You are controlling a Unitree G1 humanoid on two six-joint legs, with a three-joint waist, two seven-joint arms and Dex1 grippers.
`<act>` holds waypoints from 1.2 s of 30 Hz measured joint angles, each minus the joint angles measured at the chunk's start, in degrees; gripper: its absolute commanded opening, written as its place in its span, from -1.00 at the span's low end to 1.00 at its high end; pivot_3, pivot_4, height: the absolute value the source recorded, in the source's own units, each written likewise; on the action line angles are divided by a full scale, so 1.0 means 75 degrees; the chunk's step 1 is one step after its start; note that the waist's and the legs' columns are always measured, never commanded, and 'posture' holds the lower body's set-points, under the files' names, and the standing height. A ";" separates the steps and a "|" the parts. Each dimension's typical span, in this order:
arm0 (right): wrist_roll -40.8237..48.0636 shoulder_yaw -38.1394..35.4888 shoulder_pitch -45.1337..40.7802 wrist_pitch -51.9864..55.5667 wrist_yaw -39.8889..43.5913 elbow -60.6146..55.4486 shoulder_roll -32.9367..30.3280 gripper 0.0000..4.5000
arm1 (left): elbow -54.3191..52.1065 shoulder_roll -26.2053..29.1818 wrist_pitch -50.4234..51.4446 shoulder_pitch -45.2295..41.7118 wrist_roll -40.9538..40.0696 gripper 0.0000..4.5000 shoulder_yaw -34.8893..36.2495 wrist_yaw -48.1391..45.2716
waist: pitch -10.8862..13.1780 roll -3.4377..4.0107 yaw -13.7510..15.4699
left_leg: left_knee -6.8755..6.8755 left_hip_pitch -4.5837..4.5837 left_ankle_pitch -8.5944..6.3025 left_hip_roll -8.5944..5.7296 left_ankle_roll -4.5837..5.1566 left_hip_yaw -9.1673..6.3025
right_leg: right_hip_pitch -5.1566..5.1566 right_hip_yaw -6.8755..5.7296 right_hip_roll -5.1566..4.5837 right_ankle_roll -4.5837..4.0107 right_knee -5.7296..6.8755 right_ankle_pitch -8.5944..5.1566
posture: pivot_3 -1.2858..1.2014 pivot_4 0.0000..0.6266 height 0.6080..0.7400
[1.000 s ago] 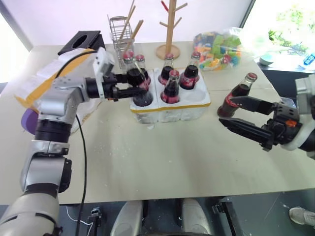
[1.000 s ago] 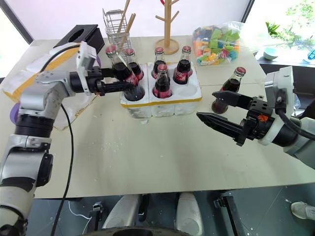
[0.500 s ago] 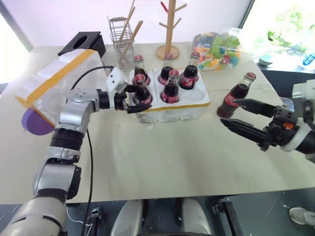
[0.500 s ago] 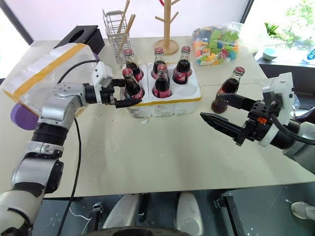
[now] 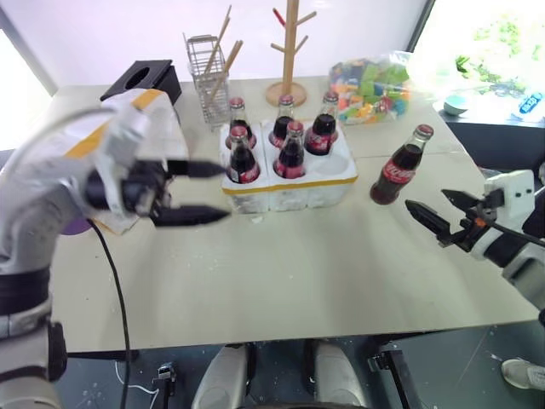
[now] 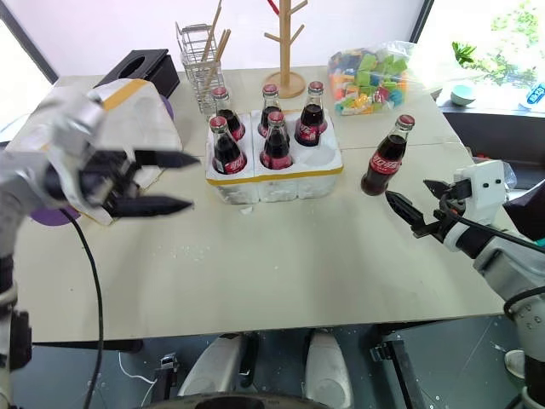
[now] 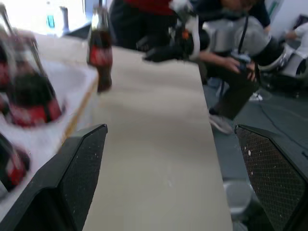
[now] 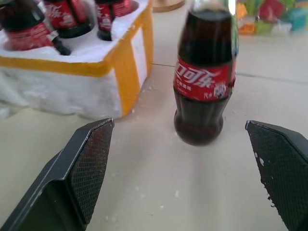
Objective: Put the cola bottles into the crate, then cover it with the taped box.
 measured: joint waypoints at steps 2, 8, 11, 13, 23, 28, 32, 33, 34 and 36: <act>-0.0364 0.0265 -0.0434 -0.0261 -0.0086 0.0345 0.0257 1.00 | -0.0140 -0.0131 -0.0143 0.0046 0.0093 0.97 -0.0085 0.0240 | 0.0000 -0.0001 0.0000 | 0.0007 -0.0001 0.0000 0.0001 0.0000 0.0003 | 0.0001 -0.0001 0.0000 -0.0001 -0.0001 0.0002 | 0.03 -0.52 1.00; -0.0930 0.0757 -0.1670 -0.0627 -0.0013 0.1639 0.0753 1.00 | -0.0350 -0.0369 -0.0259 0.0042 0.0133 0.97 -0.0121 0.0711 | 0.0000 0.0000 -0.0022 | -0.0016 -0.0004 0.0001 0.0003 0.0001 0.0008 | -0.0016 -0.0001 0.0007 0.0004 -0.0002 0.0003 | 0.03 -0.52 1.00; -0.1135 0.0869 -0.2043 -0.0791 0.0189 0.2199 0.0864 1.00 | -0.0355 -0.0424 -0.0330 0.0036 0.0136 0.97 -0.0132 0.0831 | 0.0000 0.0000 -0.0036 | -0.0018 -0.0005 0.0000 0.0005 0.0001 0.0009 | -0.0018 -0.0001 0.0011 0.0006 -0.0002 0.0005 | 0.03 -0.52 1.00; -0.1333 0.1017 -0.2228 -0.0957 0.0373 0.2545 0.0921 1.00 | -0.0353 -0.0434 -0.0332 0.0025 0.0135 0.97 -0.0134 0.0884 | 0.0000 0.0000 -0.0039 | -0.0016 -0.0004 0.0001 0.0007 0.0001 0.0009 | -0.0017 -0.0001 0.0014 0.0005 -0.0002 0.0004 | 0.03 -0.52 1.00; -0.2394 0.1626 -0.3630 -0.2106 0.0731 0.4903 0.1531 0.25 | -0.0350 -0.0578 -0.0354 -0.0196 0.0143 1.00 -0.0339 0.1196 | 0.0001 0.0001 -0.0180 | -0.0023 -0.0004 0.0002 0.0006 -0.0002 0.0007 | -0.0018 -0.0002 0.0016 0.0028 0.0002 0.0021 | 0.03 -0.52 1.00; -0.2361 0.1568 -0.3790 -0.2101 0.0825 0.4838 0.1532 0.25 | -0.0424 -0.0579 -0.0327 -0.0245 0.0121 1.00 -0.0328 0.1459 | 0.0019 0.0028 -0.0196 | -0.0022 -0.0007 0.0002 0.0006 -0.0003 0.0009 | -0.0024 0.0000 0.0016 0.0028 0.0002 0.0021 | 0.03 -0.52 1.00; -0.1607 0.1196 -0.4473 -0.1636 0.1014 0.4083 0.1520 0.25 | -0.0523 -0.0577 -0.0312 -0.0195 -0.0033 1.00 -0.0281 0.1669 | 0.0049 0.0074 -0.0253 | -0.0029 -0.0008 0.0002 0.0010 -0.0003 0.0015 | -0.0040 0.0007 0.0019 0.0030 0.0012 0.0022 | 0.03 -0.52 1.00; -0.1226 0.1106 -0.4658 -0.1381 0.1171 0.3703 0.1519 0.25 | -0.0536 -0.0577 -0.0310 -0.0153 -0.0038 1.00 -0.0260 0.1717 | 0.0050 0.0074 -0.0255 | -0.0035 -0.0008 0.0002 0.0018 -0.0002 0.0014 | -0.0043 0.0007 0.0027 0.0029 0.0014 0.0021 | 0.03 -0.52 1.00; -0.0921 0.1085 -0.4796 -0.1181 0.1320 0.3347 0.1518 0.25 | -0.0537 -0.0577 -0.0307 -0.0111 -0.0038 1.00 -0.0244 0.1747 | 0.0050 0.0075 -0.0255 | -0.0038 -0.0008 0.0002 0.0024 -0.0002 0.0009 | -0.0045 0.0006 0.0035 0.0028 0.0015 0.0021 | 0.03 -0.52 1.00; -0.0394 0.1190 -0.5086 -0.0747 0.1617 0.2623 0.1528 0.25 | -0.0537 -0.0576 -0.0310 -0.0073 -0.0037 1.00 -0.0242 0.1815 | 0.0049 0.0074 -0.0234 | -0.0039 -0.0008 0.0002 0.0028 -0.0002 0.0000 | -0.0044 0.0001 0.0041 0.0026 0.0018 0.0020 | 0.03 -0.52 1.00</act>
